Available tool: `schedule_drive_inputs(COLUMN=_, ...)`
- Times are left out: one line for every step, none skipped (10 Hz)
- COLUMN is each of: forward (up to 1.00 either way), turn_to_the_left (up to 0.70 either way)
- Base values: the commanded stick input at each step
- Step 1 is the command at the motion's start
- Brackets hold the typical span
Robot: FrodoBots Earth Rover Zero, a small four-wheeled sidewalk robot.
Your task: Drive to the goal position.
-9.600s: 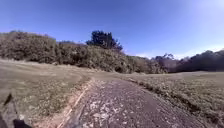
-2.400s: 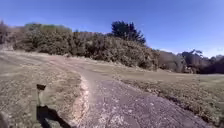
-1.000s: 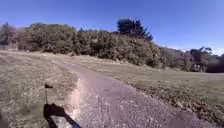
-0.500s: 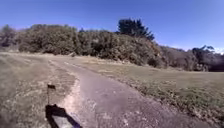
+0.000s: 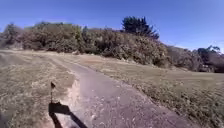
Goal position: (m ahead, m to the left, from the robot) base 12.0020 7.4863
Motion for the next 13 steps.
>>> schedule_drive_inputs(forward=0.70, turn_to_the_left=0.14)
schedule_drive_inputs(forward=0.70, turn_to_the_left=0.14)
schedule_drive_inputs(forward=0.70, turn_to_the_left=0.14)
schedule_drive_inputs(forward=0.70, turn_to_the_left=0.14)
schedule_drive_inputs(forward=0.70, turn_to_the_left=0.14)
schedule_drive_inputs(forward=0.70, turn_to_the_left=0.14)
schedule_drive_inputs(forward=0.70, turn_to_the_left=0.14)
schedule_drive_inputs(forward=0.70, turn_to_the_left=0.14)
schedule_drive_inputs(forward=0.70, turn_to_the_left=0.14)
schedule_drive_inputs(forward=0.70, turn_to_the_left=0.14)
schedule_drive_inputs(forward=0.70, turn_to_the_left=0.14)
schedule_drive_inputs(forward=0.70, turn_to_the_left=0.14)
schedule_drive_inputs(forward=0.70, turn_to_the_left=0.14)
